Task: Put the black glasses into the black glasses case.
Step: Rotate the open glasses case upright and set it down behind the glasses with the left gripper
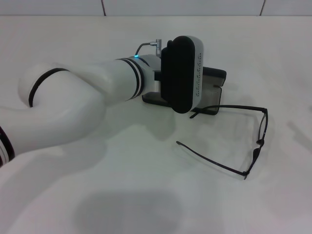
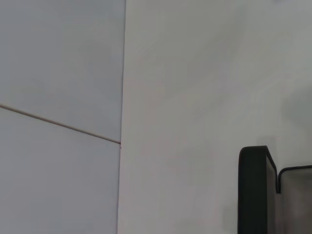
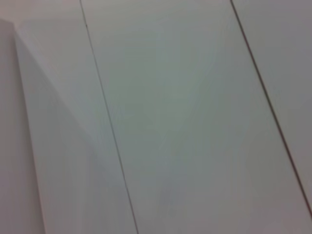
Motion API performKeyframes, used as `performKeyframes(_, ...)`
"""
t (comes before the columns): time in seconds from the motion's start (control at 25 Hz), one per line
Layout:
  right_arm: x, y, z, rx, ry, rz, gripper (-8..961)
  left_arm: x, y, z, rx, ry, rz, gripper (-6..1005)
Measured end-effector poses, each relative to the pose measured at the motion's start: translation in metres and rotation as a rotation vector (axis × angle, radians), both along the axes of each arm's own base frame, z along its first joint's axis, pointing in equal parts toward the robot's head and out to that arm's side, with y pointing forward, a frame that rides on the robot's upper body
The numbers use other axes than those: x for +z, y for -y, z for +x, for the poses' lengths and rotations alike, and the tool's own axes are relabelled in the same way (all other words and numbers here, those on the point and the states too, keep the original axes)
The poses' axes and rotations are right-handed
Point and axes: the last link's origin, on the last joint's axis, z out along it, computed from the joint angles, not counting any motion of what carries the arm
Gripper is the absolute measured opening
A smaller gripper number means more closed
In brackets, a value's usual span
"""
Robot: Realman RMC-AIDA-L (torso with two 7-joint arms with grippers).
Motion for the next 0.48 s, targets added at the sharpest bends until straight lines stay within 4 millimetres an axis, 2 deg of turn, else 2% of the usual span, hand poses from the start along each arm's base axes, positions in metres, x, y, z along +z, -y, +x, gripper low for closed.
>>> performKeyframes(0.48, 0.001, 0.004, 0.002, -0.007, -0.006, 0.01, 793, 0.002, 0.01, -0.014, 0.024, -0.008, 0.004, 402)
